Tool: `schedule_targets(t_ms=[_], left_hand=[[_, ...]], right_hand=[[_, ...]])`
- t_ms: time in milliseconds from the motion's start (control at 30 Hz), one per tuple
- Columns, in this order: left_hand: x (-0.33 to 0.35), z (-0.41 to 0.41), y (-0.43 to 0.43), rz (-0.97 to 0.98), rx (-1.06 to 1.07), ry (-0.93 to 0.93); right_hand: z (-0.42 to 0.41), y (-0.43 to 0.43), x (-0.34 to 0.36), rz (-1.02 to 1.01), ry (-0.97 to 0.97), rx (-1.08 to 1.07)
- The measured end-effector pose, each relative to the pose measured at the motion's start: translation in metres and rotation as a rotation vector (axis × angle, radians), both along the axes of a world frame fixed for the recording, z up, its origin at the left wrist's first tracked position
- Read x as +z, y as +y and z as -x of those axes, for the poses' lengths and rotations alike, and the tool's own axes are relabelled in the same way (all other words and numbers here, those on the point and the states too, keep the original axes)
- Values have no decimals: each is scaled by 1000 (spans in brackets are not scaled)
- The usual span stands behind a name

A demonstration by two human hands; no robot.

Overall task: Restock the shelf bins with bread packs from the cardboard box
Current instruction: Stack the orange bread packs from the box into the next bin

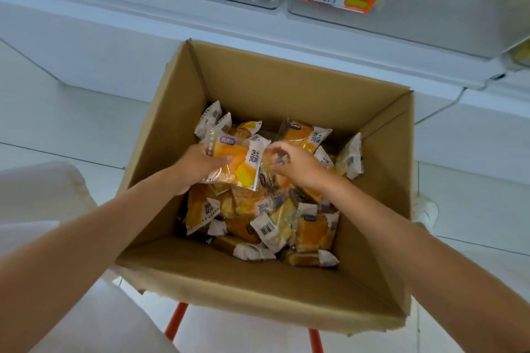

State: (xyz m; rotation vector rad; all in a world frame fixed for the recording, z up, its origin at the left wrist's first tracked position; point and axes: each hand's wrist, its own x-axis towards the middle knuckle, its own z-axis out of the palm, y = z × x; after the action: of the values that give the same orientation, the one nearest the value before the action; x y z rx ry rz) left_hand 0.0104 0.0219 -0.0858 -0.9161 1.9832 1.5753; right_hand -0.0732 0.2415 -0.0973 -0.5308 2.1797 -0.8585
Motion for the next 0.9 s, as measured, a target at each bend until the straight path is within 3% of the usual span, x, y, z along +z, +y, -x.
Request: schedule_targets(t_ms=[67, 133, 300, 367, 500, 633, 733, 833, 900], left_hand=[[-1, -3, -2, -10, 77, -3], [-3, -6, -5, -54, 138, -22], [-4, -14, -12, -165, 184, -40], [-3, -15, -12, -154, 183, -19], [-1, -11, -9, -111, 157, 22], [4, -4, -1, -121, 117, 98], [16, 4, 4, -133, 106, 174], [27, 10, 10, -293, 151, 160], [31, 12, 13, -472, 176, 142]], right_hand=[[-23, 12, -21, -122, -155, 127], [-49, 13, -49, -259, -186, 293], [-77, 0, -90, -425, 121, 575], [-62, -3, -88, -373, 114, 488], [-20, -3, -44, -19, -138, 23], [16, -14, 10, 126, -48, -213], [30, -25, 35, 186, -98, -400], [33, -33, 62, 267, -206, -553], [31, -35, 77, 356, -401, -610]])
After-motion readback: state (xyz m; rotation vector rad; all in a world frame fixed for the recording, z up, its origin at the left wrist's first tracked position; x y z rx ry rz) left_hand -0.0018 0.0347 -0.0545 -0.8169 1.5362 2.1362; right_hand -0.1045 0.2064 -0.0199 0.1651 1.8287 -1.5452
